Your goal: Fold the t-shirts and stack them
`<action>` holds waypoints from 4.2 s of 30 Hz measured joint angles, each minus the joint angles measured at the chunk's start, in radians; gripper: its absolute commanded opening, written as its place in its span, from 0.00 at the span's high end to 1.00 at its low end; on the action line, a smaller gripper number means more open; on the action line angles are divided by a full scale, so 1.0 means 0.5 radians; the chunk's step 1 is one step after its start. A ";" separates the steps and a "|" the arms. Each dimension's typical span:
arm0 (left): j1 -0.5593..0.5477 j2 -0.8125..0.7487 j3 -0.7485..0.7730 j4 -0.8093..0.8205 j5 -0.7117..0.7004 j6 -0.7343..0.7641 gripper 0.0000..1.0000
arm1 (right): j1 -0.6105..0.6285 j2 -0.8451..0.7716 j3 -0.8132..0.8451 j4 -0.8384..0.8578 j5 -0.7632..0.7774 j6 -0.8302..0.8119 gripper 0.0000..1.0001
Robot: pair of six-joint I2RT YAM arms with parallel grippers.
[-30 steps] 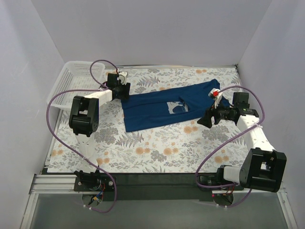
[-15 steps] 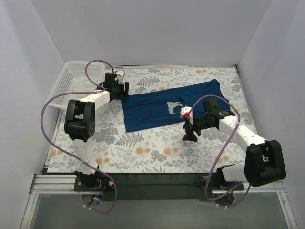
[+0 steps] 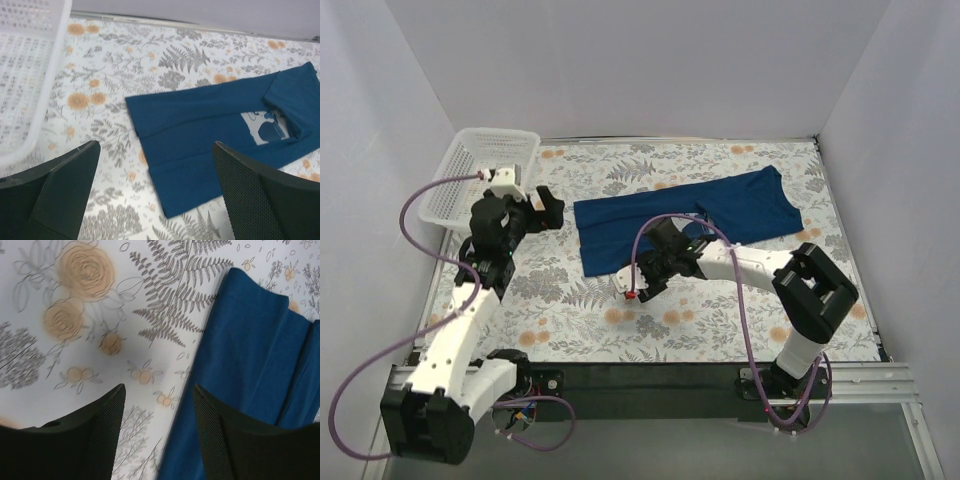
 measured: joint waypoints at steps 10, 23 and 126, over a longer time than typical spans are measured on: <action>0.007 -0.697 -0.424 -0.238 -0.159 -0.060 0.12 | 0.130 0.510 0.401 0.214 0.293 0.114 0.56; 0.007 -0.806 -0.450 -0.268 -0.233 -0.066 0.12 | 0.130 0.679 0.541 0.291 0.430 0.201 0.84; -0.719 2.751 2.013 -0.444 0.600 0.053 1.00 | -2.191 -1.007 -0.617 -0.043 -0.375 1.839 0.50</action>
